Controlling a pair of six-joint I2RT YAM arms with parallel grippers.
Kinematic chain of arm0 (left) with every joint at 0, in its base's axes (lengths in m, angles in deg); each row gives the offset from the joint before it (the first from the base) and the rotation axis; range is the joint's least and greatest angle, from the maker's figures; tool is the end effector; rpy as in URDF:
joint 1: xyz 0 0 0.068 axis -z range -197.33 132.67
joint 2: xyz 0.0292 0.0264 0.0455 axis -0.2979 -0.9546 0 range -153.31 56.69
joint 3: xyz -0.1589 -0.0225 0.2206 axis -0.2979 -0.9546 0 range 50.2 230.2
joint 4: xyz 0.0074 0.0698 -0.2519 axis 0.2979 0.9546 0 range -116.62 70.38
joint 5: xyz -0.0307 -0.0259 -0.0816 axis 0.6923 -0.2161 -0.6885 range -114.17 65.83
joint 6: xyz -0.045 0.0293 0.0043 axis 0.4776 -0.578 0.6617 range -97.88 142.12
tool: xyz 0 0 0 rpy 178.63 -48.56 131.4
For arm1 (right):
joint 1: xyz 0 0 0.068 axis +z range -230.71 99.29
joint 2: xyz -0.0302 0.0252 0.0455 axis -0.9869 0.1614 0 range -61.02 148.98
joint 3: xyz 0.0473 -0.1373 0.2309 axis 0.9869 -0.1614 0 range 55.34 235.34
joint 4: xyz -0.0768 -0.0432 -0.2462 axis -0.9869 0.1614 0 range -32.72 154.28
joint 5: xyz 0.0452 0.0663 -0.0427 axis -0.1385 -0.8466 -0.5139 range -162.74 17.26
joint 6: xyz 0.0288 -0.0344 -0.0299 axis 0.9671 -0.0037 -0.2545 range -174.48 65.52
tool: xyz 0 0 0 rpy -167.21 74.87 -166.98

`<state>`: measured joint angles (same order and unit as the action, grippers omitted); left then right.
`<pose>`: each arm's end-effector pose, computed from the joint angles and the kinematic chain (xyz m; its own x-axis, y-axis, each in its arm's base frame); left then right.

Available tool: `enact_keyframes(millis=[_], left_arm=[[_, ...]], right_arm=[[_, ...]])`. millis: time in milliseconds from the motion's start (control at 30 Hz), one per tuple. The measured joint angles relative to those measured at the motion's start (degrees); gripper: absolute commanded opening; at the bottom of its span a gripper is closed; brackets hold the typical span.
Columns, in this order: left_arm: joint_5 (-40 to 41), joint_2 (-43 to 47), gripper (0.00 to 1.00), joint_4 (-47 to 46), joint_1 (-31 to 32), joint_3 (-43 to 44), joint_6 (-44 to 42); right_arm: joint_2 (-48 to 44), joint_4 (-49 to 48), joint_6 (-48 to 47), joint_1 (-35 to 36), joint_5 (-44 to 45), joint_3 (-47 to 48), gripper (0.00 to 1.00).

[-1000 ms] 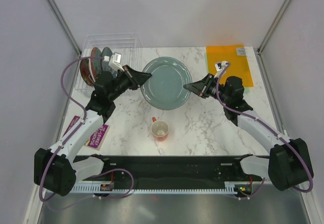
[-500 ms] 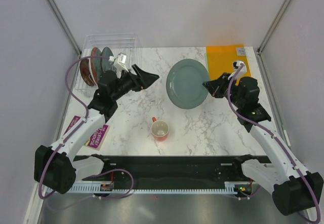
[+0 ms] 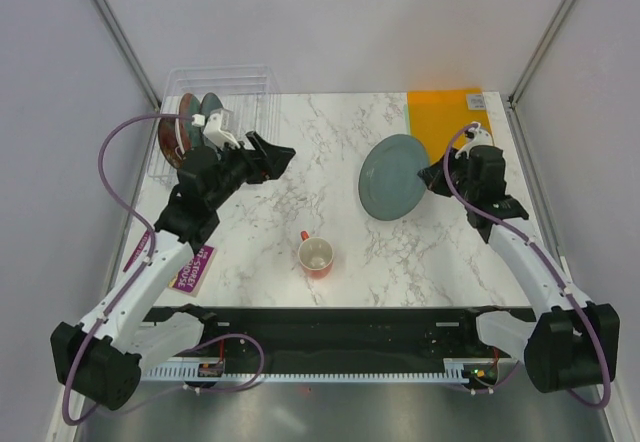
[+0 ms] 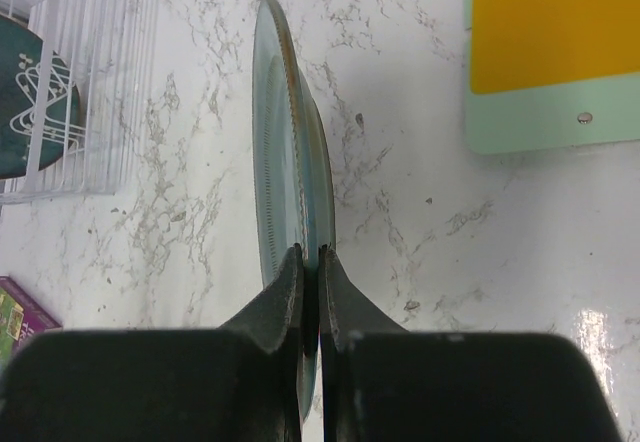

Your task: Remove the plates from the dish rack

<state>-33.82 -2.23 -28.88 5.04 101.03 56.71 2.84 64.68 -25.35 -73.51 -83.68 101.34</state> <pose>0.2228 -0.0981 0.3535 -0.3779 -0.4497 -0.8093 0.3826 0.7202 -0.5788 0.2510 0.0385 0.2859 -0.5126 0.4169 -0.7506 -0.0503 0.8581 0.5110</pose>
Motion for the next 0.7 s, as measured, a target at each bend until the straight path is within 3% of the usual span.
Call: enact_keyframes(millis=[300, 700], left_arm=[[12.7, 6.3, 0.9, 7.0, -0.2, -2.3, -6.2], [17.2, 7.4, 0.91, 9.9, -0.3, -4.1, -7.7]], right_arm=[[6.1, -6.4, 1.8, -1.8, -3.1, -4.7, 0.0], [11.2, -14.1, 7.3, -2.2, -7.4, -9.8, 0.0]])
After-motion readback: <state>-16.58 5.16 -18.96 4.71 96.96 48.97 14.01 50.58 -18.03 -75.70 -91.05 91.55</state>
